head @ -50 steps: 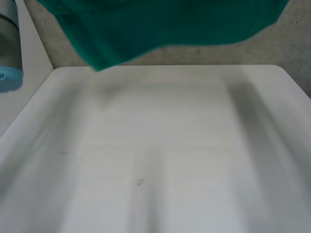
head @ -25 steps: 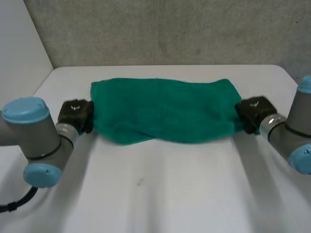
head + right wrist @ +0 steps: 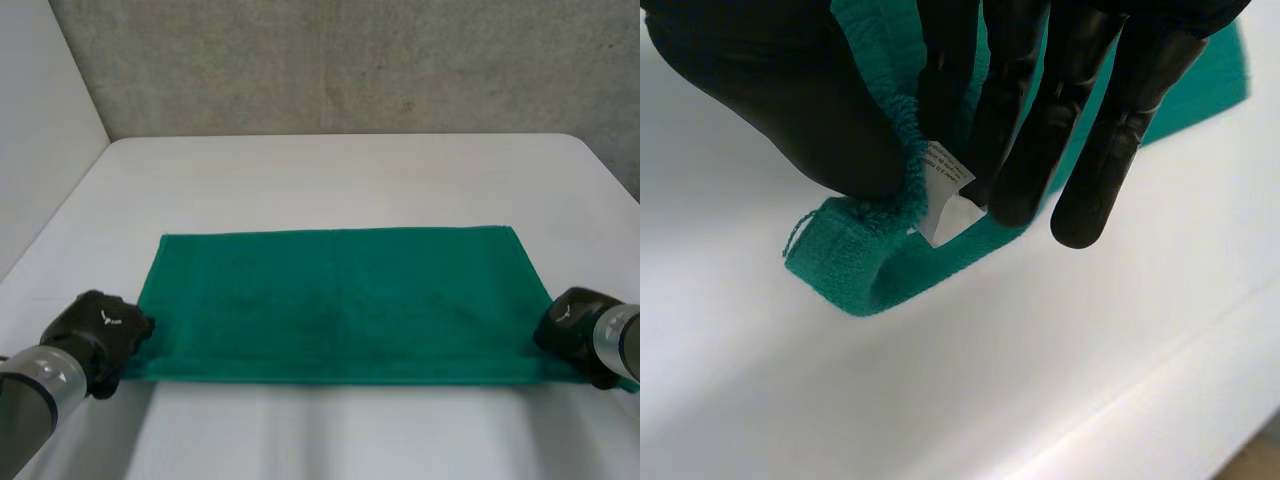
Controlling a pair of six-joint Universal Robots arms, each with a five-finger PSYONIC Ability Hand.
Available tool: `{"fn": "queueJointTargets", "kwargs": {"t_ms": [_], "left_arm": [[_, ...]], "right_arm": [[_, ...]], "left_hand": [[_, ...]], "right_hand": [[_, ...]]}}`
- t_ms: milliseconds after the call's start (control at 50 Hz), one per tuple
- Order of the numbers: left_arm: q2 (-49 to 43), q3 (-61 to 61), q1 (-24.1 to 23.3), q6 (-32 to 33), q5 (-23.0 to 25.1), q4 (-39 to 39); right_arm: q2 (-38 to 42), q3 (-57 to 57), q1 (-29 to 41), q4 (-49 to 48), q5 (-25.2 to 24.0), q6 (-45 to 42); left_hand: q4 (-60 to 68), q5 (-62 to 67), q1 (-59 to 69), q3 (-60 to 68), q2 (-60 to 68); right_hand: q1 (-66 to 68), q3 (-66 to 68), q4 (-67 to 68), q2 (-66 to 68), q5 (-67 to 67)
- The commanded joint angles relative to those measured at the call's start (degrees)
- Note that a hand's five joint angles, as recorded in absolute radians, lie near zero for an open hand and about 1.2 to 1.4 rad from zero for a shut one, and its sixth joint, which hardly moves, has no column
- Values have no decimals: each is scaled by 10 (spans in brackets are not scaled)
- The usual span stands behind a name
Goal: Fold the towel.
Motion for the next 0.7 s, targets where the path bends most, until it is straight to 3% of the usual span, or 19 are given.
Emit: {"fn": "queueJointTargets", "kwargs": {"t_ms": [20, 100, 220, 380, 400, 520, 540, 560, 580, 600, 620, 640, 660, 700], "left_arm": [[-78, 73, -20, -8, -3, 117], [-156, 133, -35, -15, -10, 197], [-264, 232, -41, -27, -18, 241], [-375, 366, -44, -27, -61, 246], [-419, 414, -44, -26, -69, 246], [-460, 441, -46, -27, -64, 260], [-470, 441, -53, -27, -63, 290], [-472, 441, -56, -26, -64, 302], [-474, 440, -59, -25, -63, 314], [-474, 439, -61, -23, -63, 327], [-474, 434, -67, -21, -63, 349], [-472, 431, -69, -19, -64, 359], [-471, 428, -71, -18, -65, 368], [-464, 422, -77, -13, -66, 391]], "right_arm": [[47, -63, 6, -104, -7, 72], [107, -129, 10, -137, -6, 143], [178, -224, 33, -163, -4, 203], [256, -329, 50, -202, 10, 210], [295, -374, 55, -208, 28, 205], [341, -427, 66, -206, 35, 205], [354, -439, 70, -206, 39, 206], [363, -450, 71, -206, 48, 209], [363, -450, 71, -206, 49, 209], [366, -460, 71, -207, 60, 211], [366, -470, 72, -209, 73, 212], [366, -470, 72, -209, 73, 212], [364, -480, 71, -209, 86, 217], [361, -489, 73, -211, 94, 236]], "left_hand": [[115, 147, 159, 117, 114], [115, 147, 159, 117, 114], [115, 147, 159, 117, 114], [115, 147, 159, 117, 114], [115, 147, 159, 117, 114], [115, 147, 159, 117, 114], [115, 147, 159, 117, 114], [85, 118, 129, 87, 84], [-13, 19, 31, -11, -15], [-131, -99, -87, -129, -132], [-389, -356, -344, -387, -390], [-488, -455, -444, -486, -489], [-545, -513, -501, -543, -547], [-558, -525, -514, -556, -559]], "right_hand": [[247, 124, 117, 139, 141], [247, 124, 117, 139, 141], [247, 124, 117, 139, 141], [247, 124, 117, 139, 141], [247, 124, 117, 139, 141], [231, 108, 100, 123, 125], [111, -12, -19, 3, 5], [24, -98, -106, -83, -81], [24, -99, -106, -84, -82], [-153, -275, -283, -260, -258], [-343, -465, -473, -450, -448], [-345, -467, -475, -452, -450], [-431, -554, -561, -539, -537], [-453, -576, -583, -561, -559]]}}
